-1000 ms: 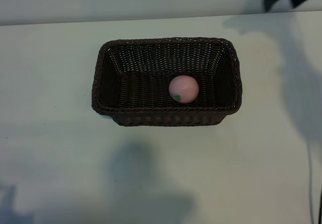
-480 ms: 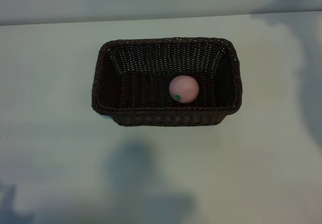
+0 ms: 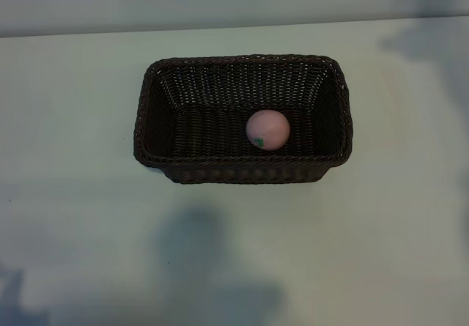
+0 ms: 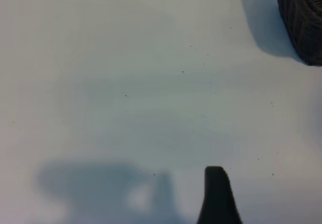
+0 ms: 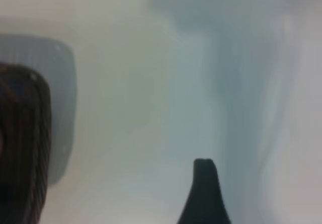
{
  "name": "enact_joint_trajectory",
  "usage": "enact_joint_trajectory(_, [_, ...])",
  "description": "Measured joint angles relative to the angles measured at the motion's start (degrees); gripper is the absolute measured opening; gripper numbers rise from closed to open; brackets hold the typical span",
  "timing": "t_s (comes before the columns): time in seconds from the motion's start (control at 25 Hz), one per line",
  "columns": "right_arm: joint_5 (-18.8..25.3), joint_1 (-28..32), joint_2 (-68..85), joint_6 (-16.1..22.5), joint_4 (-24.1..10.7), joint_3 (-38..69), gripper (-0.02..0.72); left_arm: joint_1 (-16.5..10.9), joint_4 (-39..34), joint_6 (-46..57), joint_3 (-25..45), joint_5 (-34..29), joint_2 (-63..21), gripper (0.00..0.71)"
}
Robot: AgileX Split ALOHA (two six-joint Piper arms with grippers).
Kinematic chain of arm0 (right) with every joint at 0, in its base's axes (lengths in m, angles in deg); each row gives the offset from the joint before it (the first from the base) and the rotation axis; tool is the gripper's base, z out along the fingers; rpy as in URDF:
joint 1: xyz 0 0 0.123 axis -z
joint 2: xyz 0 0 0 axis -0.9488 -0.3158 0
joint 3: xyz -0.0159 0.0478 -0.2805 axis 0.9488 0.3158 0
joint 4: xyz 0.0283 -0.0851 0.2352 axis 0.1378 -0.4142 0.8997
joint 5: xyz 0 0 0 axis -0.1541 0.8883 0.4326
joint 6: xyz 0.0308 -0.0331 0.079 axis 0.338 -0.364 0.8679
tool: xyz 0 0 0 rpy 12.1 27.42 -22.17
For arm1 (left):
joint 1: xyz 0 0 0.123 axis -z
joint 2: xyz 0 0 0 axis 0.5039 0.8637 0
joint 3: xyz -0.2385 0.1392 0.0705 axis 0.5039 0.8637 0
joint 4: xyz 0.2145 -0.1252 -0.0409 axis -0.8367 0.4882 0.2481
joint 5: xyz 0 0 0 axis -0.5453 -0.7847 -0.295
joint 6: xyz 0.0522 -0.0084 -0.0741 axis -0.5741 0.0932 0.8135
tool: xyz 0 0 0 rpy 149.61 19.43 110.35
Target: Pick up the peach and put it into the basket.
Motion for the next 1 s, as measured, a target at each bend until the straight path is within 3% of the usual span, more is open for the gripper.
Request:
enact_joint_trajectory(0.24, [0.1, 0.0, 19.9, 0.0, -0.2, 14.5, 0.526, 0.0, 0.0, 0.0, 0.0, 0.0, 0.0, 0.494])
enact_joint_trajectory(0.48, [0.1, 0.0, 39.8, 1.3, -0.2, 22.6, 0.526, 0.0, 0.0, 0.0, 0.0, 0.0, 0.0, 0.494])
enact_joint_trajectory(0.8, [-4.5, 0.0, 59.0, 1.6, -0.3, 31.3, 0.543, 0.0, 0.0, 0.0, 0.0, 0.0, 0.0, 0.494])
enact_joint_trajectory(1.0, [-5.0, 0.0, 66.5, 1.2, -0.6, 36.6, 0.56, 0.0, 0.0, 0.0, 0.0, 0.0, 0.0, 0.494])
